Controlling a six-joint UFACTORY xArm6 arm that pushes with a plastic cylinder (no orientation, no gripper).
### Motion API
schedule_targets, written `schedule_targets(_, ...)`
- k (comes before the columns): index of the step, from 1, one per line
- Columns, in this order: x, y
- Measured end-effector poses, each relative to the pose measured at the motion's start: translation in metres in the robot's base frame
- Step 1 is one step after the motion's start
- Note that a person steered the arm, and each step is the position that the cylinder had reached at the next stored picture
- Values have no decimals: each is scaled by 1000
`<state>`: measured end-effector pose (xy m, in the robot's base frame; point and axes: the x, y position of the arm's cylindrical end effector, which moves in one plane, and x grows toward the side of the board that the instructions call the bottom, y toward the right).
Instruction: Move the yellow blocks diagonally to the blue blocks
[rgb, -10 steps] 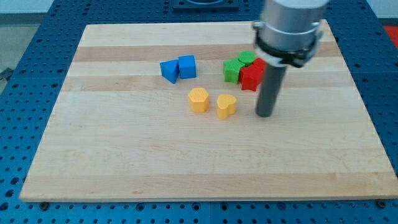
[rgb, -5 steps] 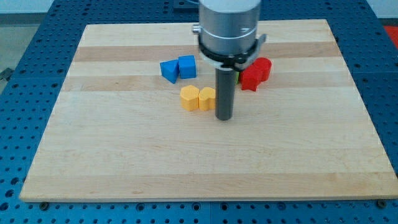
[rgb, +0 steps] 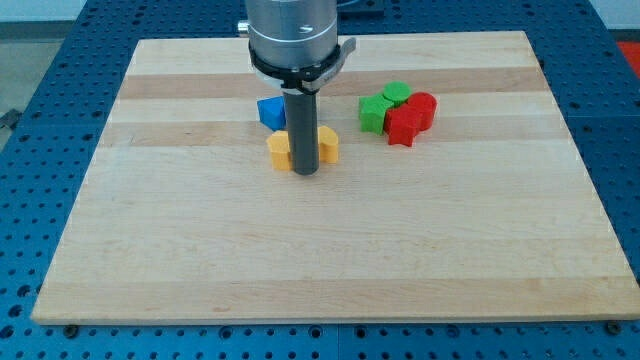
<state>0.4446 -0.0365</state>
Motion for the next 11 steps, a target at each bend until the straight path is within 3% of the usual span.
schedule_targets(3,1,71)
schedule_targets(5,-34,71)
schedule_targets(9,-24,-60)
schedule_targets(11,-41,-61)
